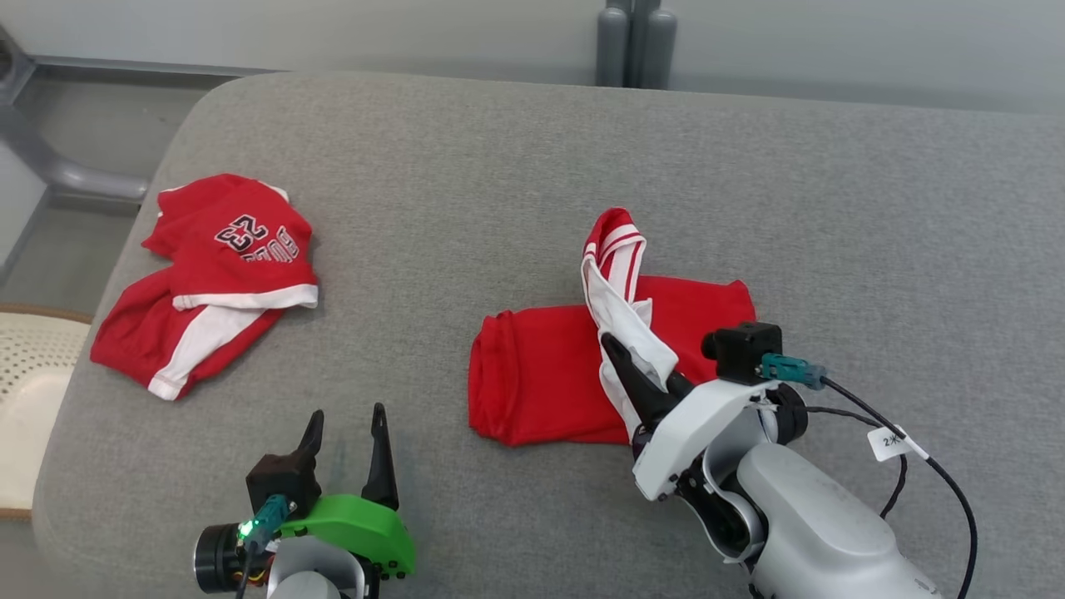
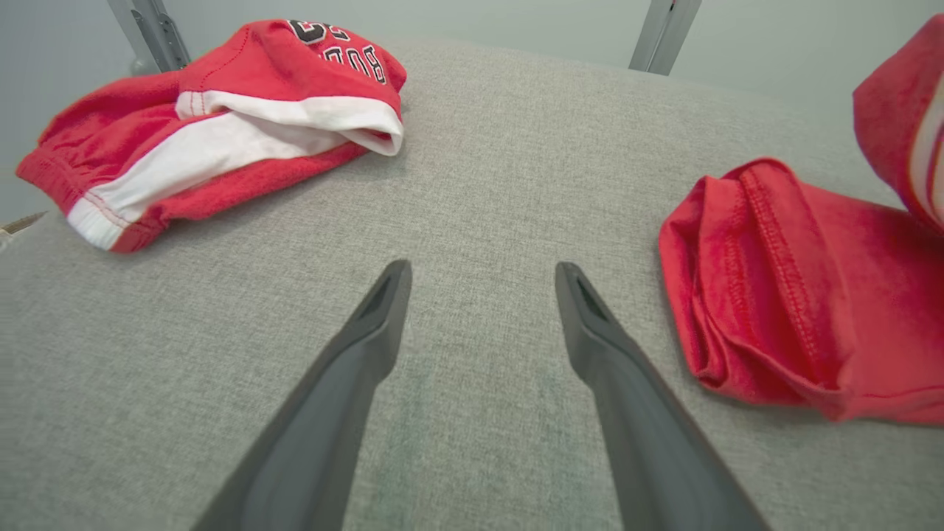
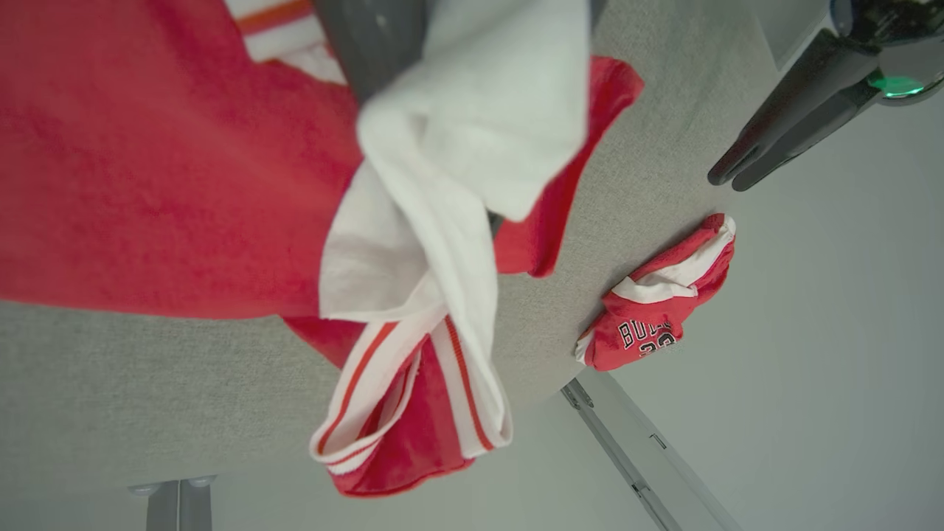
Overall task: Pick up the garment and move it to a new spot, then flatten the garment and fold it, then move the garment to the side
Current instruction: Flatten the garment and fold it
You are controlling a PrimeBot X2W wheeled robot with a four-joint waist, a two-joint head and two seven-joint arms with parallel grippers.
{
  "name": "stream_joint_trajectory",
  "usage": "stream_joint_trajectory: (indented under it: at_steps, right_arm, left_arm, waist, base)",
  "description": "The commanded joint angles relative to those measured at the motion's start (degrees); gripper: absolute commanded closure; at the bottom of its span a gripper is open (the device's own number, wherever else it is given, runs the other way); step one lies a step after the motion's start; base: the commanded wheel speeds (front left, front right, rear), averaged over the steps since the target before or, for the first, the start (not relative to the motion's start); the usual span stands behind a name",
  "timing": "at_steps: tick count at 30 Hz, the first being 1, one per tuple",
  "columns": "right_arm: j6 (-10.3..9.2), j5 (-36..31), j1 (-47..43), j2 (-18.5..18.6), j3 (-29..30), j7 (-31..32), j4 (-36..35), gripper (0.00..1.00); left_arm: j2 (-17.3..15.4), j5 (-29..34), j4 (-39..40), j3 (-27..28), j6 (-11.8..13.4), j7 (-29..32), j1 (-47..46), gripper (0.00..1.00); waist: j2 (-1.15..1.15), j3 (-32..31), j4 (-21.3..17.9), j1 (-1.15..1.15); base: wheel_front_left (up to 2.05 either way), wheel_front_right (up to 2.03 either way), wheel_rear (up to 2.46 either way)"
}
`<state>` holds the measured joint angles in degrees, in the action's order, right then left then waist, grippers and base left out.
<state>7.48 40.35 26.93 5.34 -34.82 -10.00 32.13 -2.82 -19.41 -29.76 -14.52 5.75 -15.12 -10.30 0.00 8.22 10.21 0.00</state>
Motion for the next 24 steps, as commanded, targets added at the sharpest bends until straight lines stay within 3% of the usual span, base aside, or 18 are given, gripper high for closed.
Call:
stream_joint_trajectory:
  at_steps: [1,10,11,12,13,19,24]
  right_arm:
    - [0.01,0.31,1.20,-0.32,-0.51,-0.33,1.07,1.00]
    - [0.01,2.65,5.57,-2.17,-3.99,-1.56,7.93,1.00]
    - [0.01,3.01,5.99,-2.24,-4.26,-1.88,8.26,0.90]
    - [0.01,3.32,6.43,-2.30,-4.39,-2.48,8.57,0.17]
    - [0.01,4.07,6.56,-2.33,-4.50,-2.97,8.71,0.00]
    - [0.01,2.35,7.15,-2.19,-1.65,-4.99,10.40,0.00]
    - [0.00,-4.16,5.76,-1.10,8.41,-5.17,9.38,0.00]
  left_arm:
    - [-0.17,-0.65,0.12,-0.33,0.17,-0.03,-0.94,0.00]
    - [-0.17,-1.56,0.24,-2.26,0.89,-0.02,-0.98,0.00]
    - [-0.17,-1.62,0.28,-2.37,0.93,-0.02,-1.02,0.00]
    - [-0.17,-1.65,0.30,-2.44,1.06,-0.02,-1.08,0.00]
    - [-0.17,-1.74,0.32,-2.40,1.22,-0.02,-1.07,0.00]
    - [-0.17,-1.21,0.56,-1.72,1.62,-0.03,-0.78,0.00]
    - [-0.18,-0.52,0.79,-0.88,1.53,-0.02,-1.24,0.00]
  waist:
    - [0.00,0.44,3.15,0.00]
    - [0.00,1.18,6.51,0.00]
    - [0.00,1.21,6.59,0.00]
    - [0.00,1.18,6.59,0.00]
    - [0.00,1.04,6.43,0.00]
    - [0.00,0.27,3.66,0.00]
    - [0.00,0.04,0.57,0.00]
  base:
    - [0.00,0.00,0.00]
    - [0.00,0.00,0.00]
    - [0.00,0.00,0.00]
    - [0.00,0.00,0.00]
    - [0.00,0.00,0.00]
    - [0.00,0.00,0.00]
    - [0.00,0.00,0.00]
